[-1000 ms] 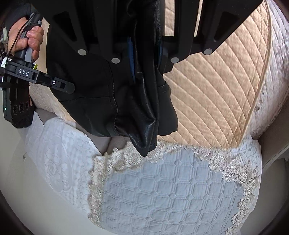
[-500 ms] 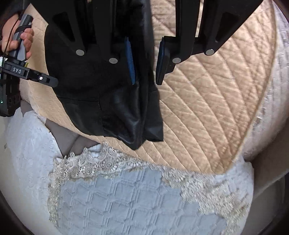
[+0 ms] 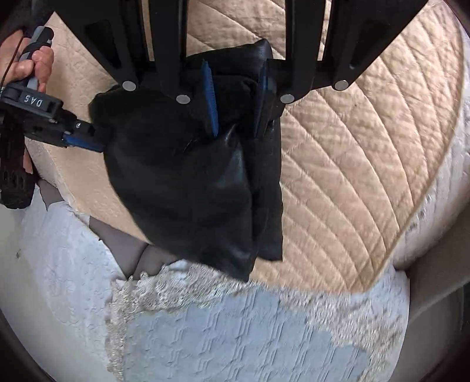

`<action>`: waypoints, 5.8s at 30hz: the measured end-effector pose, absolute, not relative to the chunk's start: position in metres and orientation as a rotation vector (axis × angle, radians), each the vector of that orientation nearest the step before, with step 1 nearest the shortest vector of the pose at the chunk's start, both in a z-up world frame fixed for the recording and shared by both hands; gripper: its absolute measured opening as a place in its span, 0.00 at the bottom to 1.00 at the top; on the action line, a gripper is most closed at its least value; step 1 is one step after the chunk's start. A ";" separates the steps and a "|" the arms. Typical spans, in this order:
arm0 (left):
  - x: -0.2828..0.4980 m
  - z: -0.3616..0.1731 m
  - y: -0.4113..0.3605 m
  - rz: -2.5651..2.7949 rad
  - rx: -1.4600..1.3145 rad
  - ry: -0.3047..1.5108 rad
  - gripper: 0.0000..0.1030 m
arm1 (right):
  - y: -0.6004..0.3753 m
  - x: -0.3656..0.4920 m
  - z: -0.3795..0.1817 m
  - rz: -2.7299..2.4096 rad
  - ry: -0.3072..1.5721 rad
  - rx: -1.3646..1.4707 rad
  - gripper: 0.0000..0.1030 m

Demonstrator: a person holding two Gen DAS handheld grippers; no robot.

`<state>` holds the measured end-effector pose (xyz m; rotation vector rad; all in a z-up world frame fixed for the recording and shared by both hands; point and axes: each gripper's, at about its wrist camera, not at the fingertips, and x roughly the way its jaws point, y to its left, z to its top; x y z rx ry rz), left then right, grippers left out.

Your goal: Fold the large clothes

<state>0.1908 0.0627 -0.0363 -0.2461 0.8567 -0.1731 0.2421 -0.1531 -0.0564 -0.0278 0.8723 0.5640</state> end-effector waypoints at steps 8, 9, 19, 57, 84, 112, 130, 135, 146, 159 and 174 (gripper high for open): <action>0.170 -0.019 0.059 -0.102 -0.211 0.836 0.26 | -0.157 0.215 -0.035 0.519 0.833 -0.057 0.30; 0.163 -0.014 0.058 -0.087 -0.199 0.830 0.26 | -0.158 0.210 -0.032 0.519 0.824 -0.059 0.31; 0.098 0.010 0.042 -0.027 -0.146 0.822 0.33 | -0.167 0.136 -0.017 0.532 0.757 -0.040 0.50; 0.069 -0.044 0.032 0.040 -0.046 0.928 0.48 | -0.159 0.111 -0.075 0.460 0.826 -0.098 0.54; 0.076 -0.055 0.036 0.051 -0.049 0.908 0.63 | -0.146 0.127 -0.100 0.416 0.841 -0.159 0.66; 0.078 -0.056 0.037 0.048 -0.046 0.916 0.65 | -0.146 0.127 -0.100 0.417 0.842 -0.158 0.67; 0.080 -0.057 0.038 0.046 -0.049 0.919 0.68 | -0.147 0.128 -0.101 0.418 0.841 -0.158 0.68; 0.079 -0.057 0.037 0.047 -0.047 0.920 0.68 | -0.147 0.128 -0.101 0.418 0.841 -0.158 0.68; 0.080 -0.058 0.038 0.046 -0.045 0.921 0.69 | -0.147 0.127 -0.101 0.418 0.840 -0.157 0.68; 0.080 -0.058 0.038 0.045 -0.045 0.923 0.70 | -0.147 0.127 -0.101 0.418 0.840 -0.158 0.68; 0.081 -0.059 0.039 0.044 -0.044 0.925 0.70 | -0.145 0.128 -0.101 0.415 0.842 -0.165 0.68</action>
